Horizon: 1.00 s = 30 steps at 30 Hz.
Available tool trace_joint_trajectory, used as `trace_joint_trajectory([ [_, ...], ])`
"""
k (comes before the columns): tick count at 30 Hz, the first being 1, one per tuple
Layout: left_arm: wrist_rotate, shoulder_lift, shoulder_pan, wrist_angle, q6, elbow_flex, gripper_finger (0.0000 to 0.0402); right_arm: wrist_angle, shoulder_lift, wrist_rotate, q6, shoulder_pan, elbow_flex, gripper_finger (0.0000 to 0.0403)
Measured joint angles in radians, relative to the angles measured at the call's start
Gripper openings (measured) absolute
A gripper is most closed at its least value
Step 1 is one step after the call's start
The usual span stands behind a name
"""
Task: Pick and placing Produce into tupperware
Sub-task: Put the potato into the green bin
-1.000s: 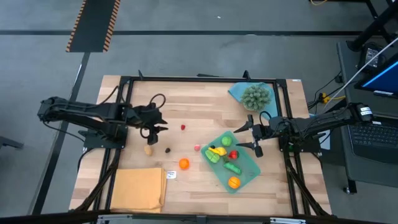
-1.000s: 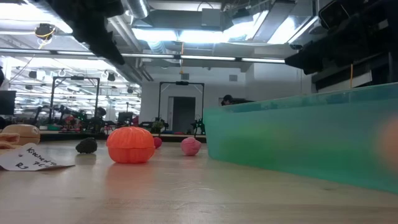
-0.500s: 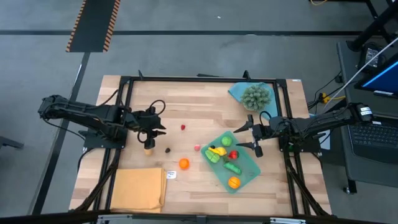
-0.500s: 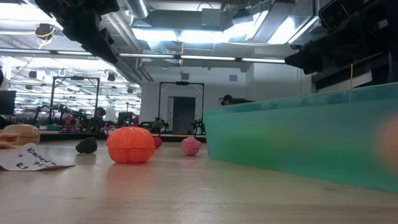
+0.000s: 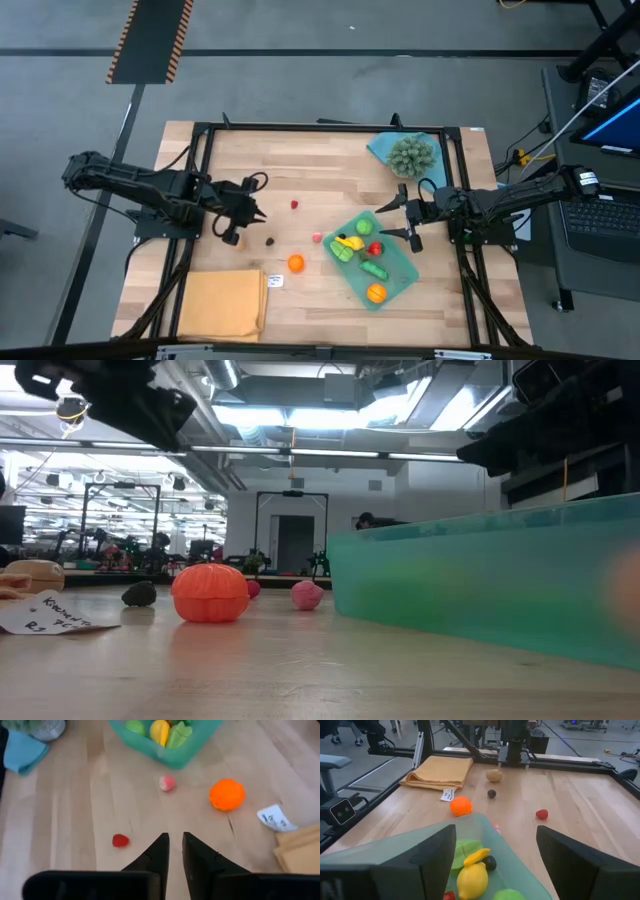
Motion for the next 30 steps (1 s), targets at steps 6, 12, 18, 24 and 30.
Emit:
trace_joint_trajectory([
  [6, 0.000, 0.004, -0.039, -0.089, 0.080, 0.011, 0.0022, 0.054, 0.000, 0.000, -0.014, 0.000, 0.000, 0.0278],
  [12, 0.000, 0.026, -0.070, -0.150, 0.141, 0.029, 0.0005, 0.139, 0.000, 0.000, -0.037, 0.000, 0.000, 0.0278],
  [18, -0.008, 0.094, -0.105, -0.243, 0.221, 0.033, 0.0005, 0.146, 0.006, 0.000, -0.002, 0.000, 0.000, 0.0278],
  [24, -0.042, 0.146, -0.119, -0.366, 0.202, 0.033, 0.0019, 0.160, 0.044, 0.000, 0.058, 0.000, -0.001, 0.0278],
  [30, -0.042, 0.142, -0.119, -0.363, 0.124, 0.033, 0.0033, 0.217, 0.121, 0.000, 0.110, 0.000, -0.001, 0.0278],
])
